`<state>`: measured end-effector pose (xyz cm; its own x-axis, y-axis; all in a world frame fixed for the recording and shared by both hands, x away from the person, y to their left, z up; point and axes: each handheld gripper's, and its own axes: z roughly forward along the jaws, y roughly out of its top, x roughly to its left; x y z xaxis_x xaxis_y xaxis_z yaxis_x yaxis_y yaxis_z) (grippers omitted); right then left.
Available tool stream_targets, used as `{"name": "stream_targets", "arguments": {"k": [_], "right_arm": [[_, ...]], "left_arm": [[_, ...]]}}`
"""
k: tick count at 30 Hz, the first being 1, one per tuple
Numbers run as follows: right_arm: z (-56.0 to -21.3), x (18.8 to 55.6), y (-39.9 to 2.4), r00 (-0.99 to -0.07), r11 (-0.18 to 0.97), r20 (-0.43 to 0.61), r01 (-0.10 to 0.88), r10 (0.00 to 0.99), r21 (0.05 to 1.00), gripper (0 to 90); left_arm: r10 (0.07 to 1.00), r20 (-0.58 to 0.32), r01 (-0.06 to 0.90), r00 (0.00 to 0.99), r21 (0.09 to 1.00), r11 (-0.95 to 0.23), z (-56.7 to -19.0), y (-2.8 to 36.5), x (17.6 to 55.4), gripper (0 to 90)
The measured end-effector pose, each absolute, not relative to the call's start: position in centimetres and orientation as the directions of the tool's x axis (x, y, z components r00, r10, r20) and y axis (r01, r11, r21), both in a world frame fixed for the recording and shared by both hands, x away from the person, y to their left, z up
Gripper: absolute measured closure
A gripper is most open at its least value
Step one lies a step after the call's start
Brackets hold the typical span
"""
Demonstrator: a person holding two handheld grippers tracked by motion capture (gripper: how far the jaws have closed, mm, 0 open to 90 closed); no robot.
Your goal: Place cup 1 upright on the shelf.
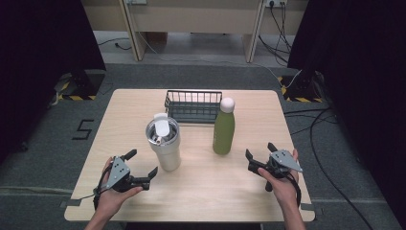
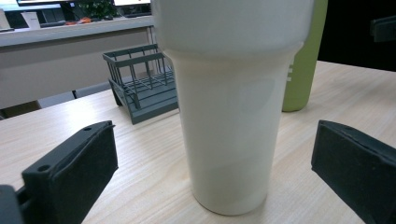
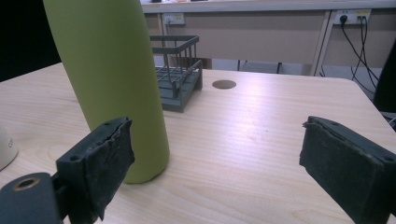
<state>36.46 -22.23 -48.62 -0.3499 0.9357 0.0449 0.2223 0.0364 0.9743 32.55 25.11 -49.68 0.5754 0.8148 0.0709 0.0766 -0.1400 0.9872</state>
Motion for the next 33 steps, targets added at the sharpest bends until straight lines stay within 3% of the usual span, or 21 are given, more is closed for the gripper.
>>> {"name": "stream_targets", "arguments": {"k": [33], "right_arm": [[-48.3,36.6,-22.5,-0.335,0.036,0.044,0.229,0.941,0.973,11.2]], "left_arm": [[0.781,0.023,0.095,0.624,0.990,-0.106,-50.0,22.4,34.9,0.0]]}}
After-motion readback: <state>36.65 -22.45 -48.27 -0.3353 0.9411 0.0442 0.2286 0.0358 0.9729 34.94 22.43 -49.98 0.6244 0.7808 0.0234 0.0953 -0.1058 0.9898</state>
